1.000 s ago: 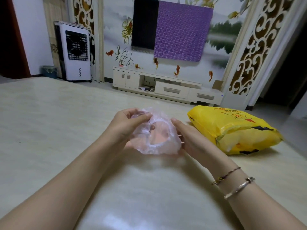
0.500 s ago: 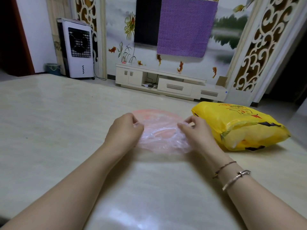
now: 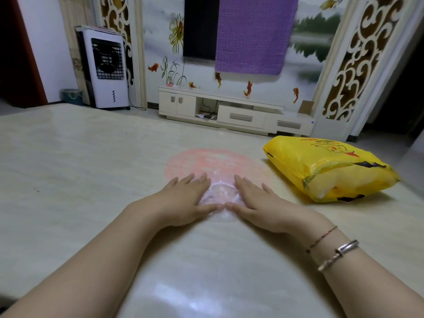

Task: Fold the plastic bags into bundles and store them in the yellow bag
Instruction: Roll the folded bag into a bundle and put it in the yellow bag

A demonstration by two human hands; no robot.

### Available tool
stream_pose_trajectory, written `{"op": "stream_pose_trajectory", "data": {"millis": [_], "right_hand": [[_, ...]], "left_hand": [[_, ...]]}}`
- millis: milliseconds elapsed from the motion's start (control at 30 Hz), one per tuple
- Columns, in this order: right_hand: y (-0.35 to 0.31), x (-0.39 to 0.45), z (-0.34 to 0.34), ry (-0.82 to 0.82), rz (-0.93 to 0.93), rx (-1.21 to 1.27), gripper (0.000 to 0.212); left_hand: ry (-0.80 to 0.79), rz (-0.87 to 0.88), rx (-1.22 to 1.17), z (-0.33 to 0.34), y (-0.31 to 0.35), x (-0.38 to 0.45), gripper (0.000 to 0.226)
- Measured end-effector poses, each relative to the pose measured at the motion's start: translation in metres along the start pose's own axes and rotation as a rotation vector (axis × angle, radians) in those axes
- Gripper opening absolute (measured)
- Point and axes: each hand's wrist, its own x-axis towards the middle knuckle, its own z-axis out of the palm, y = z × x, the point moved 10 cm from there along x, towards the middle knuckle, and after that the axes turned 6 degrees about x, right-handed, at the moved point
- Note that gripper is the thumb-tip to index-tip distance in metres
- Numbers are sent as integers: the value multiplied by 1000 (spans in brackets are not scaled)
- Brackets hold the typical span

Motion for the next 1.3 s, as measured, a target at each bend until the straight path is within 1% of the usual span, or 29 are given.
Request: {"op": "stream_pose_trajectory", "data": {"millis": [33,100,167,233,267,300,333,400,433,467,500,567,633,667,733,833,867,967,1000,1067,1100,1167,1300], "right_hand": [[5,0,-1,-14,16,2,82],[11,-2,-2,-29,27,-10,85],[12,-5,-1,-31,23,-7,87],[10,-7,-4,-8,-3,67,89],[8,-9,-10,30,-32,132,90],[4,-12,-21,89,-74,209,92],[1,-16,-35,154,-116,293,90],[-4,-24,-56,223,-175,414,78],[-5,-27,-60,222,-197,424,70],[-6,-29,-61,203,-209,404,64],[-7,-29,-58,170,-214,373,59],[-6,-30,-48,92,-202,298,53],[-4,-30,-39,26,-161,250,53],[-3,-30,-37,20,-146,237,54],[-4,-27,-39,71,-145,201,52],[-5,-18,-42,236,-179,121,40],[-4,-15,-44,294,-182,133,34],[8,-13,-54,440,-141,307,16],[14,-12,-56,463,-109,367,17],[24,-9,-56,486,-51,499,25],[29,-7,-55,494,-19,565,30],[38,-2,-52,521,61,639,35],[49,5,-50,612,209,523,35]], "left_hand": [[-44,-24,6,4,-5,0,85],[-84,-44,18,7,-12,1,94],[-100,-36,19,8,-13,-1,95],[-73,-27,-19,3,-11,-3,92],[-33,-18,-68,-2,-10,-4,88],[39,-7,-146,-12,-10,-7,84],[148,15,-243,-26,-9,-10,78],[354,76,-417,-52,-9,-18,55],[405,103,-471,-59,-7,-21,43],[414,125,-498,-61,-4,-22,36],[390,142,-506,-59,0,-22,35],[293,161,-471,-46,6,-20,42],[204,147,-420,-34,8,-18,49],[183,131,-407,-31,7,-17,51],[172,103,-394,-29,5,-17,54],[192,102,-392,-31,5,-17,51],[203,104,-402,-31,5,-17,47],[235,105,-438,-33,1,-12,36],[252,97,-431,-34,-1,-10,30],[310,51,-414,-40,-8,-4,12],[340,10,-422,-43,-13,-1,8],[371,-72,-460,-46,-22,3,21],[408,-195,-455,-45,-34,8,22]]}}
